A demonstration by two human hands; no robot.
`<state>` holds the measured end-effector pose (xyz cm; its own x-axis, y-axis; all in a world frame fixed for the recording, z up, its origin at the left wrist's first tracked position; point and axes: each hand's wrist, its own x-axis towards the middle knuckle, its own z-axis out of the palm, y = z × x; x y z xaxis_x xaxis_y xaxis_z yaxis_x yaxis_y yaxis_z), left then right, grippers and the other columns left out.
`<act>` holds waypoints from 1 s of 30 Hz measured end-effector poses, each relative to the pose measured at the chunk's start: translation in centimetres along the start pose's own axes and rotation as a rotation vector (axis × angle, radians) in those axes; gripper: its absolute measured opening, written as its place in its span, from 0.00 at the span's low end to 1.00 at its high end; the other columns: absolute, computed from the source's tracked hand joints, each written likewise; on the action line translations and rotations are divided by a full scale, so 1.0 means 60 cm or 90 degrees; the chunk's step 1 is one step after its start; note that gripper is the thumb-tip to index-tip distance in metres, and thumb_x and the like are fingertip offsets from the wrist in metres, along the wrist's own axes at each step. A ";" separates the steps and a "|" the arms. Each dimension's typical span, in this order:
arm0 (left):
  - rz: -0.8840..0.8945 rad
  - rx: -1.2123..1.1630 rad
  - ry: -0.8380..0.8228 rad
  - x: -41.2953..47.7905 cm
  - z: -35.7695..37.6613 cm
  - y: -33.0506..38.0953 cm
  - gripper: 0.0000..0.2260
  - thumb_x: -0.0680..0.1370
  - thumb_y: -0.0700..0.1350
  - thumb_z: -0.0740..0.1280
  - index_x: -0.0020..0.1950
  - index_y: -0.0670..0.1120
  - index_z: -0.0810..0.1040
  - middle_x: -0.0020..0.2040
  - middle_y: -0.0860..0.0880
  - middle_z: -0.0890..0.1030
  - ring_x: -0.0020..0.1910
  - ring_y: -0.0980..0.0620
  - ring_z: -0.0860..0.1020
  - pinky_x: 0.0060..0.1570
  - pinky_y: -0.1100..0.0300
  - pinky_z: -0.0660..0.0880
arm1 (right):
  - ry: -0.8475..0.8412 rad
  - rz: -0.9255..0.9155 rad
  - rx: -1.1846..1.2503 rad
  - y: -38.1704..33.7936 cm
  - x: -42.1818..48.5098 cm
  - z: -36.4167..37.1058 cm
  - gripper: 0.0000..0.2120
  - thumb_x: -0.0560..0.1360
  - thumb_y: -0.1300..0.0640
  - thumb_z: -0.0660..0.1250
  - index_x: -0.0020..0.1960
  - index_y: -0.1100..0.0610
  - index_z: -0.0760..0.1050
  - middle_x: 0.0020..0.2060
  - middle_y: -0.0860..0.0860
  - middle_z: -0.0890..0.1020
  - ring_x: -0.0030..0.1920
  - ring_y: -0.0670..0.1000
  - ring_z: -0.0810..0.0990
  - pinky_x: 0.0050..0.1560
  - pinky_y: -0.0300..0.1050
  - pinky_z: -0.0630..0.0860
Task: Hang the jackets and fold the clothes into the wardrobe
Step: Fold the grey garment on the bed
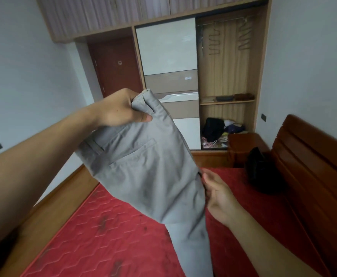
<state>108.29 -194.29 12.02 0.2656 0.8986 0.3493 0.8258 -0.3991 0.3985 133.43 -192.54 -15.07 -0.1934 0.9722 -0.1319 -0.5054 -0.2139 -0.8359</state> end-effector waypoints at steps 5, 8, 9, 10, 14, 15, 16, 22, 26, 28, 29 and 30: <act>-0.070 0.011 0.042 -0.025 -0.009 0.011 0.06 0.72 0.40 0.79 0.46 0.41 0.85 0.37 0.52 0.81 0.35 0.62 0.74 0.41 0.60 0.70 | -0.085 0.121 -0.068 -0.010 -0.014 -0.004 0.18 0.81 0.44 0.64 0.63 0.55 0.79 0.57 0.59 0.85 0.55 0.56 0.84 0.53 0.50 0.77; -0.095 0.022 0.045 -0.044 0.001 0.021 0.07 0.72 0.41 0.79 0.49 0.41 0.85 0.41 0.47 0.84 0.37 0.60 0.75 0.44 0.58 0.71 | -0.120 0.127 0.060 -0.033 -0.012 0.005 0.09 0.82 0.51 0.63 0.58 0.52 0.78 0.51 0.56 0.86 0.51 0.55 0.84 0.56 0.52 0.75; -0.107 0.018 0.048 -0.052 0.002 0.025 0.08 0.72 0.41 0.78 0.49 0.41 0.85 0.43 0.44 0.85 0.38 0.59 0.76 0.44 0.58 0.72 | -0.102 0.115 0.114 -0.040 -0.009 0.006 0.06 0.82 0.56 0.64 0.57 0.52 0.77 0.47 0.54 0.87 0.48 0.53 0.84 0.54 0.49 0.75; -0.121 0.009 0.055 -0.060 0.001 0.027 0.08 0.73 0.41 0.78 0.49 0.41 0.85 0.44 0.42 0.86 0.39 0.57 0.77 0.45 0.57 0.72 | -0.072 0.104 0.163 -0.048 -0.006 0.003 0.07 0.81 0.61 0.64 0.55 0.51 0.77 0.43 0.53 0.87 0.44 0.51 0.84 0.50 0.47 0.76; -0.163 -0.074 0.095 -0.090 -0.016 0.036 0.07 0.73 0.40 0.77 0.49 0.40 0.85 0.49 0.38 0.85 0.43 0.50 0.81 0.50 0.51 0.78 | -0.111 0.098 0.090 -0.049 -0.009 -0.011 0.05 0.78 0.56 0.67 0.52 0.46 0.77 0.43 0.52 0.85 0.41 0.51 0.83 0.44 0.46 0.75; -0.168 -0.078 0.099 -0.093 -0.018 0.040 0.07 0.73 0.40 0.77 0.49 0.39 0.85 0.49 0.38 0.86 0.43 0.50 0.82 0.52 0.50 0.79 | -0.149 0.105 0.035 -0.046 -0.011 -0.010 0.09 0.76 0.52 0.69 0.55 0.43 0.76 0.47 0.52 0.85 0.45 0.53 0.82 0.46 0.48 0.73; -0.169 -0.073 0.096 -0.093 -0.016 0.045 0.07 0.73 0.40 0.77 0.49 0.39 0.84 0.50 0.39 0.86 0.44 0.50 0.82 0.53 0.49 0.79 | -0.177 0.114 -0.009 -0.044 -0.014 -0.008 0.14 0.74 0.49 0.69 0.59 0.41 0.75 0.52 0.52 0.86 0.49 0.54 0.82 0.50 0.51 0.72; -0.191 -0.099 0.067 -0.100 -0.015 0.052 0.06 0.74 0.38 0.76 0.50 0.39 0.85 0.49 0.42 0.87 0.45 0.50 0.84 0.56 0.50 0.80 | -0.091 0.093 0.171 -0.063 -0.008 -0.011 0.12 0.80 0.68 0.62 0.53 0.54 0.78 0.42 0.55 0.83 0.40 0.51 0.82 0.44 0.46 0.78; -0.186 -0.166 0.058 -0.107 -0.014 0.040 0.05 0.73 0.39 0.75 0.48 0.41 0.86 0.49 0.41 0.87 0.49 0.46 0.85 0.55 0.51 0.80 | 0.010 0.015 0.152 -0.093 -0.005 -0.026 0.07 0.84 0.60 0.61 0.50 0.52 0.76 0.41 0.55 0.81 0.41 0.52 0.80 0.44 0.47 0.77; -0.182 -0.190 0.076 -0.100 -0.012 0.037 0.07 0.73 0.39 0.75 0.50 0.40 0.85 0.49 0.42 0.87 0.51 0.43 0.85 0.55 0.52 0.81 | -0.093 0.103 -0.036 -0.084 -0.015 -0.028 0.15 0.83 0.42 0.59 0.57 0.49 0.79 0.50 0.57 0.85 0.49 0.55 0.84 0.53 0.50 0.77; -0.180 -0.183 0.078 -0.095 -0.011 0.036 0.08 0.73 0.40 0.76 0.51 0.40 0.85 0.49 0.42 0.87 0.51 0.41 0.85 0.56 0.50 0.81 | -0.160 0.161 -0.105 -0.070 -0.018 -0.032 0.23 0.81 0.34 0.55 0.62 0.48 0.79 0.55 0.57 0.86 0.55 0.57 0.84 0.60 0.53 0.74; -0.176 -0.168 0.073 -0.090 -0.010 0.035 0.08 0.73 0.40 0.76 0.51 0.40 0.85 0.49 0.42 0.87 0.52 0.40 0.85 0.57 0.47 0.81 | -0.210 0.203 -0.117 -0.058 -0.023 -0.032 0.28 0.79 0.30 0.53 0.65 0.46 0.77 0.58 0.57 0.85 0.61 0.59 0.82 0.64 0.55 0.72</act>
<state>108.29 -200.08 11.48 -0.0190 0.9584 0.2849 0.6982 -0.1913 0.6898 137.06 -192.95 -12.99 -0.5854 0.7726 -0.2456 -0.2271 -0.4471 -0.8652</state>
